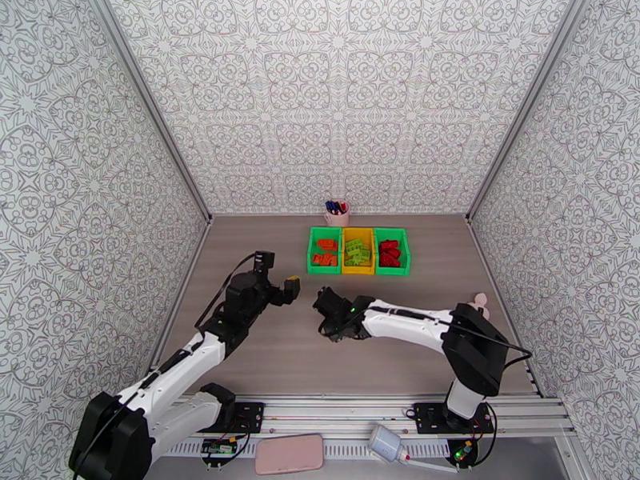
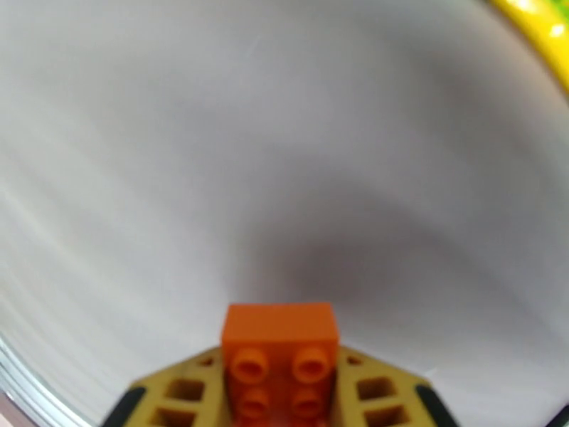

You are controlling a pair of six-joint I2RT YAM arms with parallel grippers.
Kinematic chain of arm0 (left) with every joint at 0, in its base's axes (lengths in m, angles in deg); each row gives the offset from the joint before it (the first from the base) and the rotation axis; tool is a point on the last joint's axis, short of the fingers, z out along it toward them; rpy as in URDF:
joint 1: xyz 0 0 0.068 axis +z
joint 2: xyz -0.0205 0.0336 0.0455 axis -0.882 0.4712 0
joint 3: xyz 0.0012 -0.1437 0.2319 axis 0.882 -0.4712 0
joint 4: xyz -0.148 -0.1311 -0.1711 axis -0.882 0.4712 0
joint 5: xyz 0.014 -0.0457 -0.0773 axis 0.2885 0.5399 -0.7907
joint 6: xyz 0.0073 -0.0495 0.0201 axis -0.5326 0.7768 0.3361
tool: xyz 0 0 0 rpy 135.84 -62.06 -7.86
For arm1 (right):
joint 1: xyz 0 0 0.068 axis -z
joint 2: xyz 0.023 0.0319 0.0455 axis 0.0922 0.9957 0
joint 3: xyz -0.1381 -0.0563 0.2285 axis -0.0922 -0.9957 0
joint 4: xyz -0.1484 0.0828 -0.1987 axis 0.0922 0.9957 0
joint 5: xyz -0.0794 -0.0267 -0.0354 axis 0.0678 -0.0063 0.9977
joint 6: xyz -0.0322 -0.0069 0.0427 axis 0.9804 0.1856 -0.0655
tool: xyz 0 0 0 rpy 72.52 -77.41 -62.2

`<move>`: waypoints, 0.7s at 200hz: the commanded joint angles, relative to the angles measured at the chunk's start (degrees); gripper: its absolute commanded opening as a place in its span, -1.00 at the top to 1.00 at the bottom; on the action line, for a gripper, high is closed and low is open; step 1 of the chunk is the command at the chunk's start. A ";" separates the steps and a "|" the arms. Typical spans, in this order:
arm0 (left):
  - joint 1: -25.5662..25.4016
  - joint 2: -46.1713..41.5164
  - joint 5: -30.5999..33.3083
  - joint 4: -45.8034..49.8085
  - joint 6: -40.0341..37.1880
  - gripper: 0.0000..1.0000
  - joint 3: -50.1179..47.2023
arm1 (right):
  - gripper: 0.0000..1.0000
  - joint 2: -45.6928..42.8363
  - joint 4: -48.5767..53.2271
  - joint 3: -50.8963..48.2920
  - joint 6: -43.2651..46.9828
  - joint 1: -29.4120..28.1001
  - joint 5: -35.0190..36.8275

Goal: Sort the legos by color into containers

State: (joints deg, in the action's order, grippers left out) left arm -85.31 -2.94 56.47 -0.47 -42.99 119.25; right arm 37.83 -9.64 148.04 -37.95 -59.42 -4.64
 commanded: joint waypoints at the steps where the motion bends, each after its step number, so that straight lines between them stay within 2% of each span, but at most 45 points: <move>1: -1.60 -1.60 -4.32 -3.45 -1.99 -0.99 -2.50 | 0.38 -0.72 -7.55 2.66 3.37 5.18 3.83; 33: -6.02 -2.30 -4.14 -5.93 -3.54 -0.99 -4.57 | 0.39 5.63 -13.51 12.13 7.32 13.21 3.21; 78: -13.44 -2.80 -0.96 -7.86 -5.19 -0.99 -4.95 | 0.40 19.94 -16.37 29.70 9.86 17.95 1.34; 114: -14.12 -3.43 1.91 -7.95 -4.64 -0.99 -5.65 | 0.38 30.19 -15.30 42.25 11.47 18.95 0.63; 140: -12.99 -4.92 4.17 -7.42 -4.63 -0.99 -6.12 | 0.28 34.60 -13.11 48.49 12.57 18.97 0.83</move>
State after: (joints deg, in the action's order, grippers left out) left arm -99.16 -6.04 57.12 -7.07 -47.23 114.29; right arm 69.50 -24.76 191.02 -27.42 -40.58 -3.31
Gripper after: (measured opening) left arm 0.996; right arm 0.339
